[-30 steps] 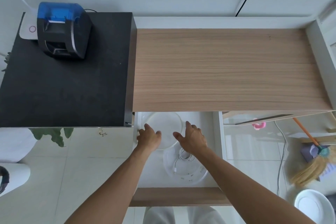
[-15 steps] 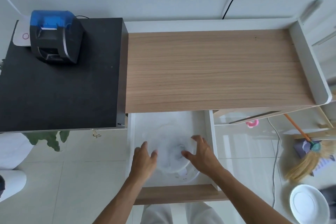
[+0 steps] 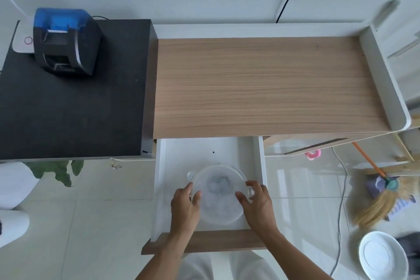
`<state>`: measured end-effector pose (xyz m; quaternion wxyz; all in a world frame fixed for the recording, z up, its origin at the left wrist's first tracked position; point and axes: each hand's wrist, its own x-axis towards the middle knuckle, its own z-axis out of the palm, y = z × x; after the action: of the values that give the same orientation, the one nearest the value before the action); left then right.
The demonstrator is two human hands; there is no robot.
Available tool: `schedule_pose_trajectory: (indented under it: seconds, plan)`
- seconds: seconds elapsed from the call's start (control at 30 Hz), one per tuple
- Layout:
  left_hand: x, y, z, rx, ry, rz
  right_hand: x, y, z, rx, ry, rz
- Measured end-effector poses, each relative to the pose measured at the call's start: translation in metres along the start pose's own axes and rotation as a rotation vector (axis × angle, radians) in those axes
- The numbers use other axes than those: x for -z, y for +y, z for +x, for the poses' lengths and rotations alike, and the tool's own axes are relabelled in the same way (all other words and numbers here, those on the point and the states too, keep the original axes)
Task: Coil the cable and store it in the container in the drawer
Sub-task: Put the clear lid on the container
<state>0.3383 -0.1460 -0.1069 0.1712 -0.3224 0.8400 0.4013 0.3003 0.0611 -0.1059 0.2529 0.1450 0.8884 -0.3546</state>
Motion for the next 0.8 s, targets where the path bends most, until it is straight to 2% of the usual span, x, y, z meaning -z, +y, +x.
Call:
schedule_pose_trajectory:
  seconds: [0.23, 0.43, 0.67, 0.8]
  plan:
    - [0.011, 0.014, 0.007, -0.017, 0.088, -0.059, -0.001, -0.01, 0.013, 0.055, 0.068, -0.046]
    - [0.013, 0.023, 0.02, -0.033, 0.066, -0.017, 0.0, -0.015, 0.022, 0.035, 0.092, -0.009]
    - [0.008, 0.013, 0.036, -0.026, 0.048, 0.143, 0.0, -0.017, 0.031, -0.011, 0.06, 0.01]
    - [0.015, 0.018, 0.042, -0.055, 0.025, 0.322, 0.002, -0.017, 0.04, -0.044, 0.013, 0.01]
